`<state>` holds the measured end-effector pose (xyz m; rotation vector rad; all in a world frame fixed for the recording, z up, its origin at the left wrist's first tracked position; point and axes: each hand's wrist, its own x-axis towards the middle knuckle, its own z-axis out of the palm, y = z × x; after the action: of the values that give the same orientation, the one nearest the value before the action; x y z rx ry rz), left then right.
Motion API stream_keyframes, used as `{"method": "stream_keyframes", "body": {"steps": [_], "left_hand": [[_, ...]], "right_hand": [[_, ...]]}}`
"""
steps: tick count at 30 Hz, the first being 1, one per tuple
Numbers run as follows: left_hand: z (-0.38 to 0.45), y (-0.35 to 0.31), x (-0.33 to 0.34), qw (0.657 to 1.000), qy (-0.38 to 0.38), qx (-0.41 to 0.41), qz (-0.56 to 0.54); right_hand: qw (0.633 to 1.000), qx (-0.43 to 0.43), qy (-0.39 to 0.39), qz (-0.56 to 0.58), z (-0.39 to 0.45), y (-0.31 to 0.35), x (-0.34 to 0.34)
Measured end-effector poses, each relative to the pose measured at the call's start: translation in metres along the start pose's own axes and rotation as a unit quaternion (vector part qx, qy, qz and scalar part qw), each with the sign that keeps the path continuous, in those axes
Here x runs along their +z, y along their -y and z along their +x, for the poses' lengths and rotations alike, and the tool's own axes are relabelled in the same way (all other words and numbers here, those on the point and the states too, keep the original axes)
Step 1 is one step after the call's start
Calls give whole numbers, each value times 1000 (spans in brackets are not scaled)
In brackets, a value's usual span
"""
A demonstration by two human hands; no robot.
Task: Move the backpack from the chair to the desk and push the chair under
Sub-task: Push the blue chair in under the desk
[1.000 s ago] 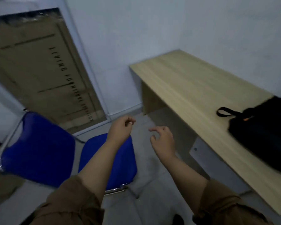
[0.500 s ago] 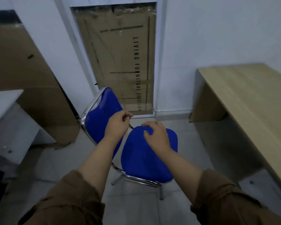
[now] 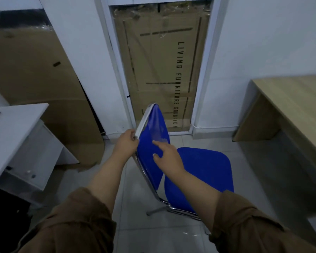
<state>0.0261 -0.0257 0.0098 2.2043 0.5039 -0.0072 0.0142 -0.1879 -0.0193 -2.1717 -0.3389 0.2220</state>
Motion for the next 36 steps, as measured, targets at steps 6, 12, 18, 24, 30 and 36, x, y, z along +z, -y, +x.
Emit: {"method": "stream_keyframes", "body": {"steps": [6, 12, 18, 24, 30, 36], "left_hand": [[40, 20, -8, 994, 90, -12, -56], [60, 22, -4, 985, 159, -33, -53], [73, 14, 0, 971, 225, -72, -35], [71, -5, 23, 954, 279, -79, -72], [57, -28, 63, 944, 297, -82, -115], [39, -62, 122, 937, 315, -58, -143]], "right_hand": [[995, 71, 17, -68, 33, 19, 51], [980, 123, -20, -154, 47, 22, 84], [957, 114, -19, -265, 50, 8, 85], [947, 105, -31, -303, 41, -12, 64], [945, 121, -39, -303, 27, -42, 25], [935, 164, -43, -311, 7, -73, -33]]}}
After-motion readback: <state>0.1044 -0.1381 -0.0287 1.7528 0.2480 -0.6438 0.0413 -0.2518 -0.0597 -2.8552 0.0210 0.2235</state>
